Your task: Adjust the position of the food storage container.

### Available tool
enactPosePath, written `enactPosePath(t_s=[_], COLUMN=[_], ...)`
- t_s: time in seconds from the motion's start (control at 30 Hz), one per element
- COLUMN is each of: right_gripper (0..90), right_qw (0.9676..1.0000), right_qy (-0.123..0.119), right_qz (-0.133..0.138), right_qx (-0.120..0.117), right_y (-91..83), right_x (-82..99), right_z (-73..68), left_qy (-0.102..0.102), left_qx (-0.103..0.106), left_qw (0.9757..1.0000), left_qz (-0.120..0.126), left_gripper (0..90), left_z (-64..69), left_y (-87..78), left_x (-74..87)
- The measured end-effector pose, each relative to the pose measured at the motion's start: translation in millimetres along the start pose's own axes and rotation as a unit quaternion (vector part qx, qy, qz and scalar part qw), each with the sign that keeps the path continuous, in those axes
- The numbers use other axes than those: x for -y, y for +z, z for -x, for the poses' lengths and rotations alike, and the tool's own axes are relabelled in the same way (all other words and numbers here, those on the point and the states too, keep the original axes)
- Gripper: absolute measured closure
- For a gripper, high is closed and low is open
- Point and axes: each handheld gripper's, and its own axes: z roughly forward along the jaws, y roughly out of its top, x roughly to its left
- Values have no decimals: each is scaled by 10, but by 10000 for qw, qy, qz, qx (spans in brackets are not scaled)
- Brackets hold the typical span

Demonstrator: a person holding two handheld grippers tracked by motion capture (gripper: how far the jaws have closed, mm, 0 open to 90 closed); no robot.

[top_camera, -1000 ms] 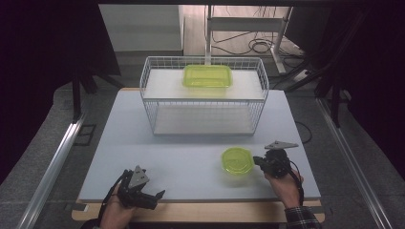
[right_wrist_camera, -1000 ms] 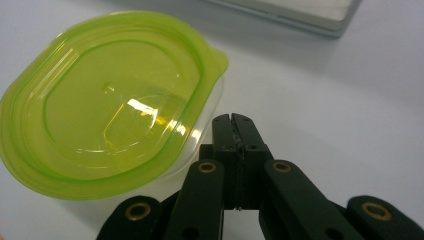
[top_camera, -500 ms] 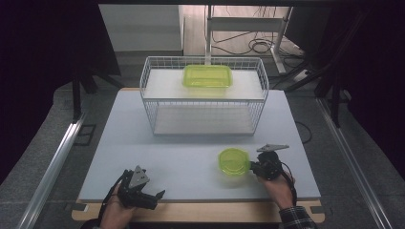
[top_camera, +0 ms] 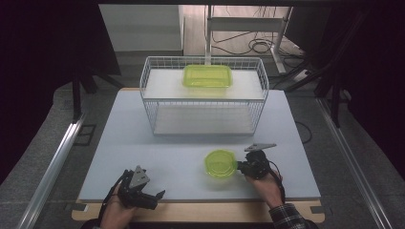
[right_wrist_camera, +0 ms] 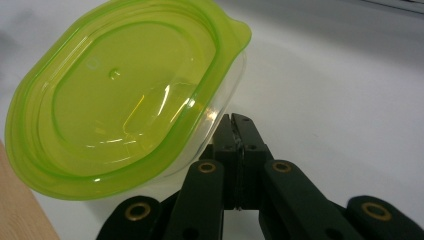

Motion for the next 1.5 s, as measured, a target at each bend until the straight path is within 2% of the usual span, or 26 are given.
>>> enactPosePath(t_s=[0.27, 0.53, 0.77, 0.8, 1.03, 1.1, 1.3, 1.37, 1.5], right_gripper=[893, 893, 891, 884, 842, 805, 703, 591, 437], right_qw=[9994, 9987, 9986, 9986, 9982, 9980, 9972, 9967, 9960], right_qy=[-192, -358, -479, -514, -581, -583, -639, -682, -747], right_qz=[-16, -38, -62, -20, 94, 136, 307, 369, 402], right_qx=[-281, -371, -224, -127, 100, 200, 216, 222, 276], right_y=[177, 291, 272, 229, 84, 7, -138, -189, -219], right_x=[-116, -184, -176, -169, -132, -96, -56, -31, -3], right_z=[-195, -306, -304, -283, -231, -205, -191, -190, -199], left_qy=[0, 11, 51, 55, 72, 69, 77, 94, 74], left_qx=[6, 8, 5, 4, 21, 28, 15, -1, -8], left_qw=[10000, 10000, 10000, 10000, 10000, 10000, 10000, 9999, 10000], left_qz=[5, -1, -27, -25, -60, -44, -26, -43, -25], left_gripper=[8, 9, 10, 10, 12, 13, 15, 15, 15], left_z=[2, 5, 6, 10, 24, 25, 24, 28, 29], left_y=[-2, -1, -1, -3, 10, 5, 0, 7, 8], left_x=[0, -2, -4, -6, -11, -12, -13, -12, -11])
